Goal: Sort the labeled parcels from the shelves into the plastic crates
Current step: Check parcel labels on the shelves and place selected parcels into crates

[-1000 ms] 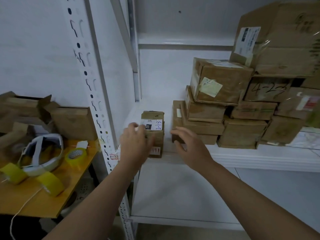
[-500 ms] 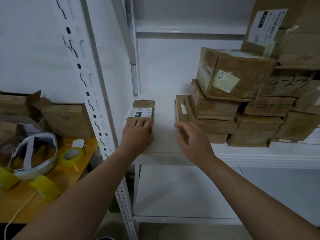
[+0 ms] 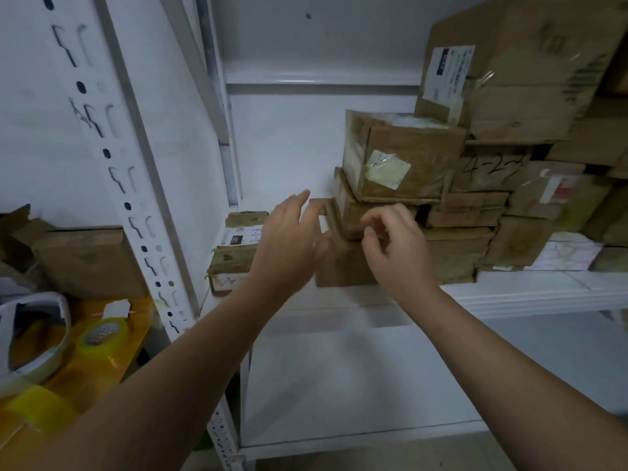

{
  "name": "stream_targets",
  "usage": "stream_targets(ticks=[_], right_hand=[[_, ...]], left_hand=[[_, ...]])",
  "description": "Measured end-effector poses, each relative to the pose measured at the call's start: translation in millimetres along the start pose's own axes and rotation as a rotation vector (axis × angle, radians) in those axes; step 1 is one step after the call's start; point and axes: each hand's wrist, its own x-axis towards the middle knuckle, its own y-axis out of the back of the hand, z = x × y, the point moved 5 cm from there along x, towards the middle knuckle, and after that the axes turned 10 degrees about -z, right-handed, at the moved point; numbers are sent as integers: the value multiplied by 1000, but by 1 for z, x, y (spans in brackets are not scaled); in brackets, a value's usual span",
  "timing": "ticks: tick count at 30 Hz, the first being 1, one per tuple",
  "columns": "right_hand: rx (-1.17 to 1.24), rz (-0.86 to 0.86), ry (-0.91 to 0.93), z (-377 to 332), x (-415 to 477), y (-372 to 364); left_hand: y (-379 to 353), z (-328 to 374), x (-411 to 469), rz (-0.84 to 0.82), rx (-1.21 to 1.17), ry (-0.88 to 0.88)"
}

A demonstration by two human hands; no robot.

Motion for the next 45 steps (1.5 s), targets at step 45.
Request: stream_targets(ticks=[45], right_hand=[[528,-138,-80,14,52,90]], left_hand=[[49,47,37,302,-1144,262]])
